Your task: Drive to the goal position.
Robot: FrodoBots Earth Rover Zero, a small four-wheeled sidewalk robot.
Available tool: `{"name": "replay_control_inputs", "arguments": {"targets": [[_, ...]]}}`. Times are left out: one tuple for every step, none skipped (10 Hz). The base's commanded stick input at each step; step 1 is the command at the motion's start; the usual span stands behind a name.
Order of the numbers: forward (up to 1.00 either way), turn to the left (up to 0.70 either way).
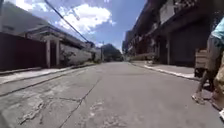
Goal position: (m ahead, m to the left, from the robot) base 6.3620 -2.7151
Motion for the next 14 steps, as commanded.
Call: {"name": "replay_control_inputs", "arguments": {"targets": [[0.85,0.0],[0.85,0.0],[0.85,-0.09],[0.85,-0.26],[0.85,-0.34],[0.85,-0.34],[0.85,-0.34],[0.85,-0.34],[0.85,-0.34],[0.85,-0.17],[0.85,-0.03],[0.85,0.0],[0.85,0.0],[0.85,0.0]]}}
